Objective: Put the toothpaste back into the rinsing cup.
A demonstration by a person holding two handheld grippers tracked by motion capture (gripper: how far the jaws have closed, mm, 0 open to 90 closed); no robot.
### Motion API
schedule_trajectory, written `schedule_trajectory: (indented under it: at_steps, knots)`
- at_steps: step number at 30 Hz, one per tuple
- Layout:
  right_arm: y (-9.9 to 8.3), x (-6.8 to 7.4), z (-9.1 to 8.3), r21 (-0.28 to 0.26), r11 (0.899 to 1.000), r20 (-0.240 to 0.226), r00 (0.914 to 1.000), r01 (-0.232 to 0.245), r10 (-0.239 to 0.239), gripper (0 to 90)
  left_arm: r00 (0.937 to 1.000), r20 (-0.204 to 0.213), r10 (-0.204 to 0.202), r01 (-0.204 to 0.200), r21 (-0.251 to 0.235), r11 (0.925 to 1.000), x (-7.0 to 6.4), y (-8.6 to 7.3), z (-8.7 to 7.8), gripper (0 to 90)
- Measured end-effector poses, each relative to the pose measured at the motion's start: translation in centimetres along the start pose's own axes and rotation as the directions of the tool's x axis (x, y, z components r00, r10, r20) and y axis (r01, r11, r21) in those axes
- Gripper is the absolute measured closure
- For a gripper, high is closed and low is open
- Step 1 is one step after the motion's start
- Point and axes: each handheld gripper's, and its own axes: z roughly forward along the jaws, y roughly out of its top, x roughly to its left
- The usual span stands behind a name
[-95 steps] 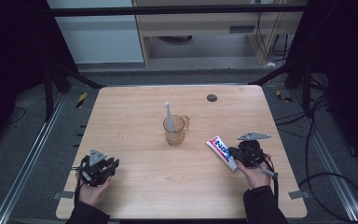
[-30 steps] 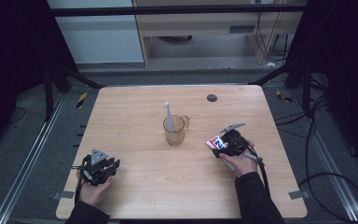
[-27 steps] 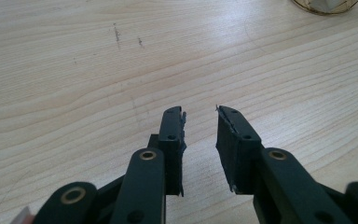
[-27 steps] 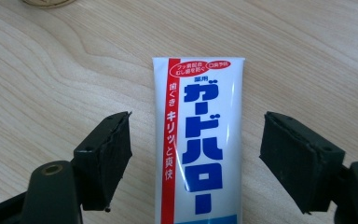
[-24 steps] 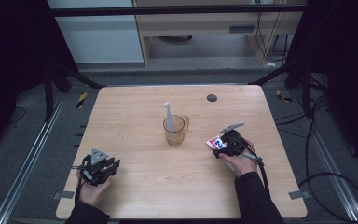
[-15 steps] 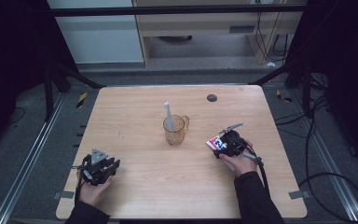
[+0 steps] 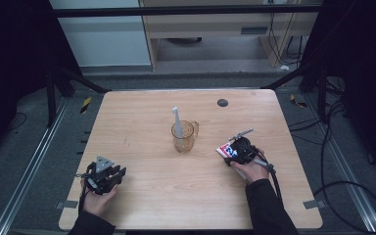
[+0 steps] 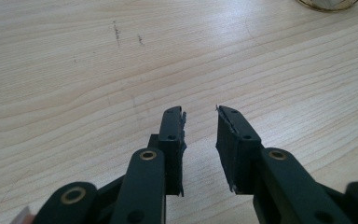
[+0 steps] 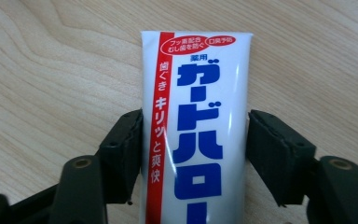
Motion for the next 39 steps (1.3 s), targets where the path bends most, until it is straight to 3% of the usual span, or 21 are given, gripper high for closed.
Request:
schedule_trajectory:
  at_steps: [8, 14, 23, 31, 37, 38, 39]
  knots:
    - [0.1, 0.1, -0.1, 0.004, 1.0, 0.0, 1.0, 0.006, -0.006, 44.9, 1.0, 0.0, 0.001, -0.001, -0.001, 1.0, 0.0, 0.0, 0.0, 70.5]
    - [0.4, 0.1, -0.9, 0.009, 1.0, -0.004, 1.0, -0.007, 0.007, 62.3, 1.0, 0.0, 0.001, -0.001, -0.001, 1.0, 0.0, 0.0, 0.0, 70.6]
    - [0.1, 0.0, -1.7, 0.011, 1.0, -0.017, 0.9998, -0.006, 0.006, 67.1, 1.0, 0.0, 0.001, -0.001, 0.001, 1.0, -0.1, 0.0, 0.0, 70.5]
    - [0.0, 0.0, -3.5, -0.087, 0.996, -0.055, 0.9983, -0.024, 0.019, 68.1, 1.0, 0.001, 0.001, -0.001, 0.001, 1.0, -0.1, 0.0, 0.1, 70.5]
    - [-0.1, -0.1, -4.8, -0.186, 0.981, -0.067, 0.9969, -0.053, 0.042, 68.1, 1.0, 0.001, 0.0, 0.0, 0.001, 1.0, -0.1, 0.0, 0.1, 70.5]
    - [0.0, -0.1, -5.2, -0.222, 0.973, -0.069, 0.9965, -0.061, 0.047, 68.2, 1.0, 0.002, 0.0, 0.0, 0.0, 1.0, -0.2, 0.0, 0.1, 70.5]
    - [0.0, -0.1, -5.2, -0.222, 0.973, -0.069, 0.9965, -0.061, 0.047, 68.2, 1.0, 0.002, 0.0, 0.0, 0.0, 1.0, -0.2, 0.0, 0.1, 70.5]
